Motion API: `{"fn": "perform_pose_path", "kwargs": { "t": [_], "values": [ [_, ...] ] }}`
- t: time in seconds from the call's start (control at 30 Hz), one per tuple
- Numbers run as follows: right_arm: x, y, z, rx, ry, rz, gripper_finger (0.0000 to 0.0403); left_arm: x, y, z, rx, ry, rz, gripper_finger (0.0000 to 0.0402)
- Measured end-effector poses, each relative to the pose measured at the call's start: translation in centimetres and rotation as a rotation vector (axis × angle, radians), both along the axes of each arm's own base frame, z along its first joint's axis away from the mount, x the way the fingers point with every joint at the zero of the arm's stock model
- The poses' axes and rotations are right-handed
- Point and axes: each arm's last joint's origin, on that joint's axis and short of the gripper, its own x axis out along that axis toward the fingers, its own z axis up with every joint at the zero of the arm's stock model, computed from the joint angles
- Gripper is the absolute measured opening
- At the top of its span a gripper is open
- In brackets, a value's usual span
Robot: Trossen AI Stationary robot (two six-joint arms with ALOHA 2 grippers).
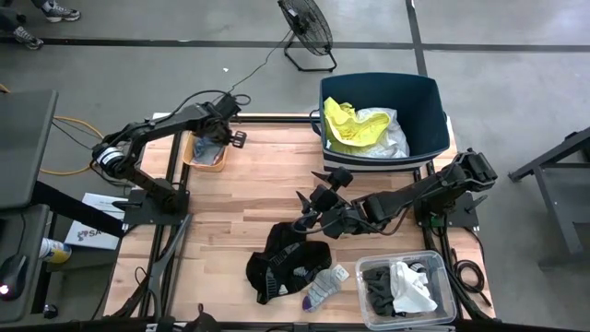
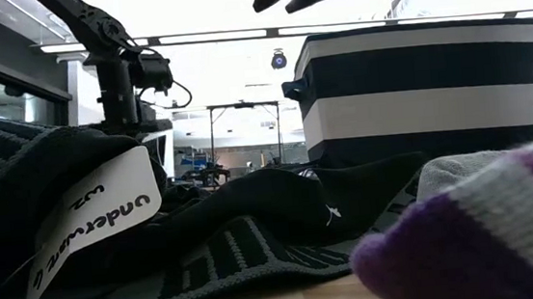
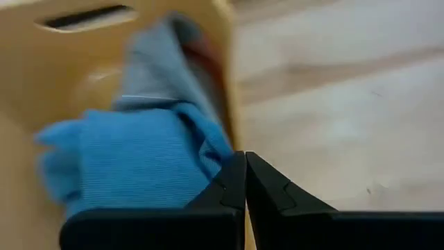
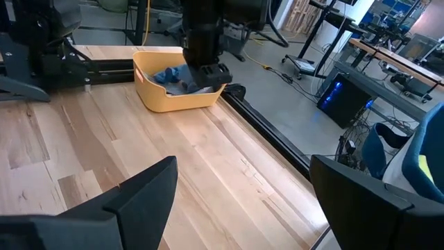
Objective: Pick & Place Cloths
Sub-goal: Put the blue sock into the yellow bin
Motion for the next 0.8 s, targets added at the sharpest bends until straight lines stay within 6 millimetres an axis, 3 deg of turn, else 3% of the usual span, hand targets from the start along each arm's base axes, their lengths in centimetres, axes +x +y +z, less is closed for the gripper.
{"fn": "perform_pose_path", "kwargs": {
  "t": [0.3, 0.8],
  "values": [
    [0.0, 0.0, 0.0, 0.001, 0.0, 0.0, 0.032, -0.9, -0.3, -0.2, 0.032, 0.153, 0.065, 0.0],
    [0.0, 0.0, 0.0, 0.001, 0.0, 0.0, 0.032, -1.2, -0.8, -0.4, -0.029, 0.167, 0.047, 0.0]
  ]
}}
